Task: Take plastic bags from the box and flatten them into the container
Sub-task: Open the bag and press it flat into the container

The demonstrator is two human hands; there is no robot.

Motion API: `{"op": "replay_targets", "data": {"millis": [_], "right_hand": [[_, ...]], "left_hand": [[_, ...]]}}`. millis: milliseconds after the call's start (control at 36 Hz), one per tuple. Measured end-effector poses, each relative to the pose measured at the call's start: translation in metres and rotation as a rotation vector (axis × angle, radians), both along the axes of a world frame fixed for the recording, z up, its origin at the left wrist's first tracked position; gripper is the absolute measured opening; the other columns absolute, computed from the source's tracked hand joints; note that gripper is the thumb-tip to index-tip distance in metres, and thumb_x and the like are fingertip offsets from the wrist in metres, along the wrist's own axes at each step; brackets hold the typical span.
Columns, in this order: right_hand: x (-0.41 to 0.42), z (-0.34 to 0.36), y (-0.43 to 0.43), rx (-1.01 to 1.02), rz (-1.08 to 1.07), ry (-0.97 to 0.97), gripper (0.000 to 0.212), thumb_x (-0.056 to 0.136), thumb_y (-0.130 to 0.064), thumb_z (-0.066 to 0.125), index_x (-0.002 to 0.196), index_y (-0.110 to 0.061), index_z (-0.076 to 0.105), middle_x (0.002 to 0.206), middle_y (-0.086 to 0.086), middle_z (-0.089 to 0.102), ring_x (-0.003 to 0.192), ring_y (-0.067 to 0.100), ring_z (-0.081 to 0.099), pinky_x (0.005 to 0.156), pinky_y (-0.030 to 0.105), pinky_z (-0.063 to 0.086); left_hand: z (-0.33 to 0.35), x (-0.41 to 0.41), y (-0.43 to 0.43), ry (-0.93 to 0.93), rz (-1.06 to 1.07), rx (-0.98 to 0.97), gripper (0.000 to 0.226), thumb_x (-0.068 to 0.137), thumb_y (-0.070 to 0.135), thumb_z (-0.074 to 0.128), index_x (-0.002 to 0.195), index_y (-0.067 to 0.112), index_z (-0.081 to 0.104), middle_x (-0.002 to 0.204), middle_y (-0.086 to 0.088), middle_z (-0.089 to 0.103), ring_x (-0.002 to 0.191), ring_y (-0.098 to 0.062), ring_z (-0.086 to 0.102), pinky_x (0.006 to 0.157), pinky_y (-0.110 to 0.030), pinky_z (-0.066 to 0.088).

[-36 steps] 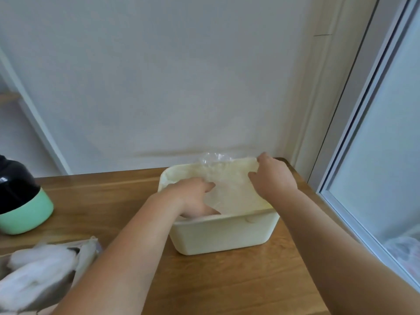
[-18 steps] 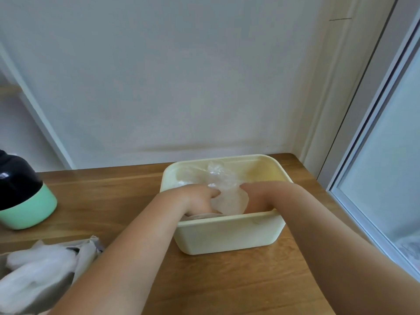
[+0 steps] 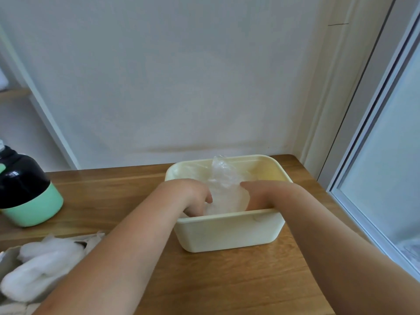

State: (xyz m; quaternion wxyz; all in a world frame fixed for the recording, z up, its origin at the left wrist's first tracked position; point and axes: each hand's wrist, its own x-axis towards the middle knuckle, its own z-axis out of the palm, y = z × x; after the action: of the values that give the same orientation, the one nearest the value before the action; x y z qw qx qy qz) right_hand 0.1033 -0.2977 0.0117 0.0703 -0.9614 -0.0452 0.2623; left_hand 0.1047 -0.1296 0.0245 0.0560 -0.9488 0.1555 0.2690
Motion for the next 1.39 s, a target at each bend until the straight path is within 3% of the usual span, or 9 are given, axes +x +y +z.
{"op": "replay_targets", "data": {"millis": [139, 278, 444, 695, 889, 1028, 1139, 1278, 1389], "right_hand": [[0.001, 0.0, -0.003, -0.013, 0.001, 0.026, 0.086, 0.087, -0.029, 0.064, 0.152, -0.024, 0.009, 0.157, 0.001, 0.022, 0.14, 0.026, 0.028, 0.106, 0.037, 0.031], [0.0, 0.005, -0.002, -0.003, -0.004, -0.025, 0.08, 0.084, -0.034, 0.068, 0.149, -0.02, 0.023, 0.152, 0.001, 0.031, 0.137, 0.024, 0.034, 0.106, 0.036, 0.033], [-0.015, 0.021, -0.001, 0.07, -0.031, -0.215, 0.061, 0.089, -0.034, 0.063, 0.142, -0.015, 0.039, 0.143, 0.001, 0.043, 0.129, 0.022, 0.043, 0.1, 0.029, 0.036], [-0.044, 0.031, 0.02, 0.253, -0.05, -0.523, 0.046, 0.09, -0.036, 0.058, 0.133, -0.022, 0.051, 0.13, -0.005, 0.056, 0.117, 0.013, 0.053, 0.094, 0.023, 0.038], [-0.064, 0.033, 0.047, 0.409, -0.003, -0.622, 0.033, 0.095, -0.024, 0.05, 0.127, -0.019, 0.057, 0.12, -0.005, 0.06, 0.11, 0.013, 0.055, 0.086, 0.022, 0.041], [-0.072, 0.033, 0.091, 0.655, 0.034, -0.678, 0.027, 0.093, -0.019, 0.051, 0.117, -0.019, 0.064, 0.097, -0.014, 0.06, 0.098, 0.006, 0.055, 0.072, 0.01, 0.037], [-0.085, 0.027, 0.134, 0.801, 0.115, -0.635, 0.024, 0.094, -0.018, 0.051, 0.113, -0.018, 0.065, 0.087, -0.019, 0.057, 0.087, 0.004, 0.057, 0.069, 0.004, 0.039], [-0.097, 0.003, 0.186, 0.804, 0.213, -0.533, 0.021, 0.092, -0.022, 0.056, 0.109, -0.017, 0.066, 0.092, -0.012, 0.061, 0.089, 0.007, 0.057, 0.074, 0.014, 0.04], [-0.104, -0.012, 0.209, 0.807, 0.254, -0.436, 0.038, 0.091, -0.026, 0.06, 0.128, -0.018, 0.056, 0.116, -0.008, 0.06, 0.106, 0.008, 0.054, 0.084, 0.013, 0.035]], "left_hand": [[-0.012, 0.001, -0.007, 0.051, -0.001, 0.011, 0.053, 0.1, 0.014, 0.042, 0.151, 0.026, 0.033, 0.154, -0.001, 0.036, 0.136, -0.024, 0.04, 0.107, -0.033, 0.036], [-0.009, 0.0, 0.0, -0.006, 0.023, -0.113, 0.062, 0.094, 0.017, 0.056, 0.15, 0.028, 0.032, 0.154, 0.002, 0.034, 0.137, -0.021, 0.039, 0.102, -0.028, 0.037], [0.003, -0.014, 0.024, -0.183, 0.083, -0.34, 0.057, 0.084, 0.045, 0.07, 0.136, 0.03, 0.054, 0.144, 0.01, 0.047, 0.131, -0.014, 0.045, 0.099, -0.026, 0.04], [0.001, -0.04, 0.05, -0.63, 0.132, -0.634, 0.021, 0.093, 0.027, 0.06, 0.11, 0.027, 0.072, 0.117, 0.009, 0.064, 0.111, -0.013, 0.056, 0.093, -0.029, 0.043], [-0.001, -0.06, 0.068, -0.726, 0.221, -0.883, 0.018, 0.095, 0.022, 0.058, 0.103, 0.023, 0.074, 0.1, 0.013, 0.063, 0.087, 0.0, 0.055, 0.071, 0.0, 0.035], [0.006, -0.092, 0.105, -0.774, 0.303, -0.902, 0.019, 0.096, 0.025, 0.056, 0.103, 0.026, 0.073, 0.092, 0.023, 0.058, 0.08, 0.013, 0.051, 0.068, 0.002, 0.034], [0.009, -0.12, 0.143, -0.802, 0.423, -0.864, 0.018, 0.097, 0.024, 0.054, 0.102, 0.031, 0.07, 0.089, 0.029, 0.057, 0.083, 0.009, 0.053, 0.07, -0.002, 0.035], [-0.001, -0.148, 0.187, -0.811, 0.571, -0.707, 0.018, 0.099, 0.019, 0.048, 0.106, 0.027, 0.063, 0.092, 0.013, 0.061, 0.075, -0.002, 0.053, 0.059, -0.014, 0.035], [-0.01, -0.159, 0.206, -0.751, 0.673, -0.595, 0.006, 0.098, 0.023, 0.048, 0.101, 0.021, 0.052, 0.103, 0.006, 0.057, 0.087, -0.01, 0.053, 0.063, -0.023, 0.038]]}}
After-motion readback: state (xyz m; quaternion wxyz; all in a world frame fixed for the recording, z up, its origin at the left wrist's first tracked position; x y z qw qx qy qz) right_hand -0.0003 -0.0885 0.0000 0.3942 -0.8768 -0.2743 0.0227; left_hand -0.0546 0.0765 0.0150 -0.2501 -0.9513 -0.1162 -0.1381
